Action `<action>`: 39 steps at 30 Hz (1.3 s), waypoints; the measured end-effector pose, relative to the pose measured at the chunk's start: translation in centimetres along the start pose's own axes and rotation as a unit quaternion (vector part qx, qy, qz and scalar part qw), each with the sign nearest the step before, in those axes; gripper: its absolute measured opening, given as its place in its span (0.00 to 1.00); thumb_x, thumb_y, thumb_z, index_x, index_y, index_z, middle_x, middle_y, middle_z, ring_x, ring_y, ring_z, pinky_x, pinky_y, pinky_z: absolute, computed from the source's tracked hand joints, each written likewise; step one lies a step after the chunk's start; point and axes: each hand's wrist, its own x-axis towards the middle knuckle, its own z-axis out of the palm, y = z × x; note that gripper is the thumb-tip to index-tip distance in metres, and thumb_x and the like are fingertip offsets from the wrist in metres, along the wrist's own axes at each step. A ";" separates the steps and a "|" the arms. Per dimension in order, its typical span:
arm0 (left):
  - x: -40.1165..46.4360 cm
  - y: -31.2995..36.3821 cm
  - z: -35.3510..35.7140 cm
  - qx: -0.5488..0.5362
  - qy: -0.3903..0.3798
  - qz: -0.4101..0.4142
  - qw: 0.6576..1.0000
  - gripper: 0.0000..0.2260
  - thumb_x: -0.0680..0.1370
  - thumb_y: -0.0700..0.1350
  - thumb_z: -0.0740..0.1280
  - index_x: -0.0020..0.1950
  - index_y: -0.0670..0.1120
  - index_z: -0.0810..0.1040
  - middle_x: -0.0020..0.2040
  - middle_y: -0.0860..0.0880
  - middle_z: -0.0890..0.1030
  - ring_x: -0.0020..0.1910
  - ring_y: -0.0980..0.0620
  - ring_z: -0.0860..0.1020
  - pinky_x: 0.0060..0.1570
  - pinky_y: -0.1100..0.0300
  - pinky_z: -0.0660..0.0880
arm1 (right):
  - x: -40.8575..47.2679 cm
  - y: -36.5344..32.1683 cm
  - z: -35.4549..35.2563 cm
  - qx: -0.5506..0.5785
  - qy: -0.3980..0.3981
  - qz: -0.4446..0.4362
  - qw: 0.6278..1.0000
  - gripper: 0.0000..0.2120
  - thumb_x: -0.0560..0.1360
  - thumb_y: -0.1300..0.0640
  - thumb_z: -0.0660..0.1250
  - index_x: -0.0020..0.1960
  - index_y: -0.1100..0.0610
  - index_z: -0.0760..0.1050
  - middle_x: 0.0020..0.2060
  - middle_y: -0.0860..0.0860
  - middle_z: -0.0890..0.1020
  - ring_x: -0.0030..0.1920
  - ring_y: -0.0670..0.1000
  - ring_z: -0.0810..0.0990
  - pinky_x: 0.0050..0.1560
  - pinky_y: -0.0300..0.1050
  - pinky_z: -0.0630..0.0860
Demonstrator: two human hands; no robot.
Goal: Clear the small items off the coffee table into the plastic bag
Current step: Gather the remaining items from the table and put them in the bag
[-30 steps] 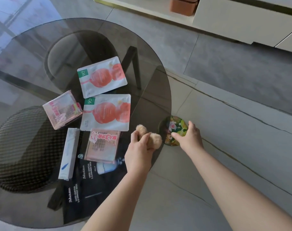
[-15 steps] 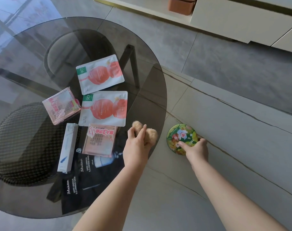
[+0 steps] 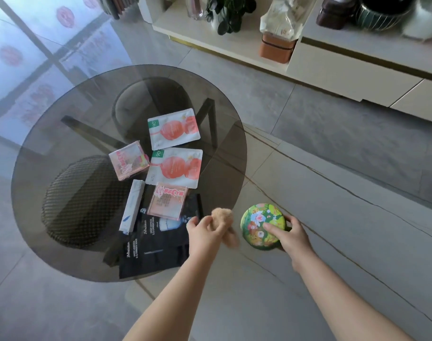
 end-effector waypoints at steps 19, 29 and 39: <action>-30.8 -4.9 -17.0 -0.372 0.161 -0.087 0.910 0.07 0.75 0.48 0.71 0.46 0.45 0.79 0.37 0.49 0.79 0.27 0.59 0.76 0.25 0.65 0.70 | -27.9 -4.2 5.0 -0.089 -0.333 0.001 0.939 0.25 0.70 0.59 0.74 0.64 0.53 0.69 0.54 0.54 0.79 0.50 0.54 0.81 0.33 0.41 0.79; -43.6 -13.7 -21.2 -0.477 0.306 -0.090 0.819 0.10 0.81 0.46 0.61 0.49 0.40 0.77 0.38 0.45 0.79 0.27 0.59 0.77 0.21 0.70 0.69 | -41.1 -0.6 10.8 -0.233 -0.455 -0.063 0.857 0.23 0.69 0.60 0.74 0.61 0.56 0.70 0.49 0.54 0.80 0.47 0.53 0.82 0.41 0.45 0.81; -59.3 -26.5 -21.1 -0.625 0.396 -0.100 0.665 0.08 0.81 0.38 0.61 0.45 0.37 0.77 0.31 0.46 0.83 0.29 0.54 0.82 0.28 0.66 0.77 | -53.9 10.0 13.3 -0.325 -0.493 -0.136 0.795 0.23 0.68 0.60 0.75 0.60 0.59 0.71 0.49 0.56 0.80 0.47 0.54 0.81 0.40 0.45 0.79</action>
